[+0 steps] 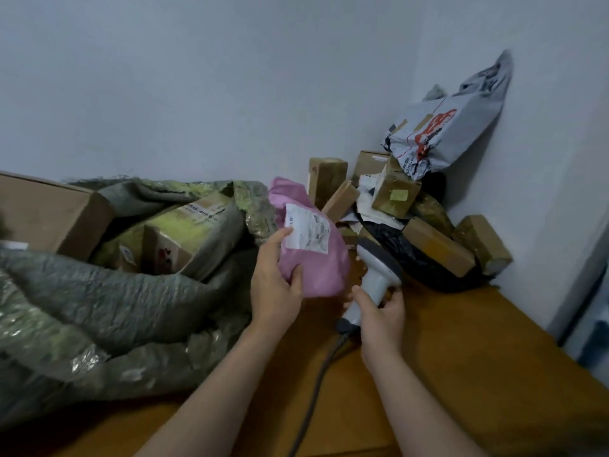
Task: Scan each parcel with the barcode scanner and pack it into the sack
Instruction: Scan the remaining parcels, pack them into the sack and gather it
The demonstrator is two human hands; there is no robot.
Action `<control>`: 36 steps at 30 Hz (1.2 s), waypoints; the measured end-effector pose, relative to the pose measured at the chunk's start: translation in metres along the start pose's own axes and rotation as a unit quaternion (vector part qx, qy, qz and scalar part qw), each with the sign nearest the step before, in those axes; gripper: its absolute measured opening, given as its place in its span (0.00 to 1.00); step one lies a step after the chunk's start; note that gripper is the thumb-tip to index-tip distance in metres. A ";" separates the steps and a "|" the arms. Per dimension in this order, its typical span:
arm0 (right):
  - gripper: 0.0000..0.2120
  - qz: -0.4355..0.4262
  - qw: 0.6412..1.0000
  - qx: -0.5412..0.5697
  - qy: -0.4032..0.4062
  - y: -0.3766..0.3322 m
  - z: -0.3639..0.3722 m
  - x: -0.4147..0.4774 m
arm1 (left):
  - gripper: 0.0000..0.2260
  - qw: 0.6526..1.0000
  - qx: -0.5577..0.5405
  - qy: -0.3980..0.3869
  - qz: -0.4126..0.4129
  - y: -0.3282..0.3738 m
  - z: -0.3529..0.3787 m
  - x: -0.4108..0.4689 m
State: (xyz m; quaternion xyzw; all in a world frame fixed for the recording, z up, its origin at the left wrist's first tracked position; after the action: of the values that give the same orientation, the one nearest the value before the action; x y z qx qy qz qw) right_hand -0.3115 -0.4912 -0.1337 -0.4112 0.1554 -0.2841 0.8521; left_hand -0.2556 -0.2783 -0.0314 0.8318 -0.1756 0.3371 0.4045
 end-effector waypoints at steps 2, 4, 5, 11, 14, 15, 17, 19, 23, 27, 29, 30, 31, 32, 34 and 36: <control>0.19 0.001 1.000 -0.019 0.004 -0.003 -0.004 -0.009 | 0.28 1.000 -0.007 -0.024 0.000 -0.004 0.008 -0.018; 0.16 0.003 0.999 -0.041 0.006 -0.004 -0.006 -0.016 | 0.28 0.999 -0.013 -0.042 -0.014 -0.008 0.012 -0.031; 0.14 0.005 0.999 -0.043 0.004 -0.005 -0.006 -0.019 | 0.27 0.998 -0.022 -0.051 -0.022 -0.010 0.013 -0.034; 0.12 0.016 0.998 -0.055 -0.020 -0.003 -0.002 -0.021 | 0.10 0.989 -0.106 -0.058 -0.085 -0.036 0.012 -0.037; 0.14 0.026 0.997 -0.064 -0.038 0.003 0.001 -0.018 | 0.18 0.974 -0.167 -0.067 -0.140 -0.046 0.013 -0.037; 0.13 0.028 0.997 -0.063 -0.045 0.004 0.003 -0.017 | 0.22 0.974 -0.173 -0.084 -0.123 -0.043 0.015 -0.036; 0.13 0.032 0.996 -0.064 -0.058 0.007 0.005 -0.013 | 0.28 0.974 -0.168 -0.121 -0.089 -0.039 0.022 -0.035; 0.13 0.038 0.994 -0.071 -0.069 0.010 0.007 -0.009 | 0.30 0.977 -0.141 -0.144 -0.077 -0.038 0.029 -0.033; 0.14 0.035 0.992 -0.095 -0.078 0.011 0.017 0.001 | 0.17 0.996 -0.046 -0.051 -0.054 -0.034 0.018 -0.007; 0.16 0.008 0.992 -0.112 -0.056 0.007 0.022 0.009 | 0.17 0.999 -0.028 0.029 -0.028 -0.029 0.005 0.002; 0.16 0.004 0.993 -0.102 -0.050 0.007 0.022 0.013 | 0.23 0.997 -0.058 0.036 -0.048 -0.032 0.003 -0.003; 0.15 0.005 0.994 -0.096 -0.056 0.007 0.023 0.015 | 0.27 0.994 -0.083 0.033 -0.066 -0.036 0.004 -0.006; 0.15 0.007 0.994 -0.091 -0.064 0.008 0.024 0.016 | 0.30 0.990 -0.106 0.029 -0.085 -0.040 0.006 -0.007; 0.15 0.012 0.994 -0.084 -0.074 0.009 0.025 0.017 | 0.33 0.987 -0.124 0.023 -0.099 -0.044 0.008 -0.006; 0.20 0.035 0.994 -0.052 -0.089 0.014 0.027 0.018 | 0.37 0.982 -0.144 0.008 -0.124 -0.054 0.014 -0.006; 0.24 0.065 0.993 -0.017 -0.096 0.020 0.028 0.019 | 0.40 0.978 -0.156 -0.006 -0.137 -0.056 0.017 -0.006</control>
State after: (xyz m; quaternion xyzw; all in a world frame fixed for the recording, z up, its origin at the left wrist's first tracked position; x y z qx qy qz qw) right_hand -0.2754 -0.4753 -0.1330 -0.4397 0.1041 -0.1846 0.8728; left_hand -0.2212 -0.2575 -0.0738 0.7768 -0.1132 0.2417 0.5705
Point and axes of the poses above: each hand's wrist, its own x-axis towards the middle knuckle, its own z-axis out of the palm, y = z × x, the point moved 10 cm from there along x, towards the middle knuckle, and after that the axes turned 15 degrees about x, right-handed, at the moved point
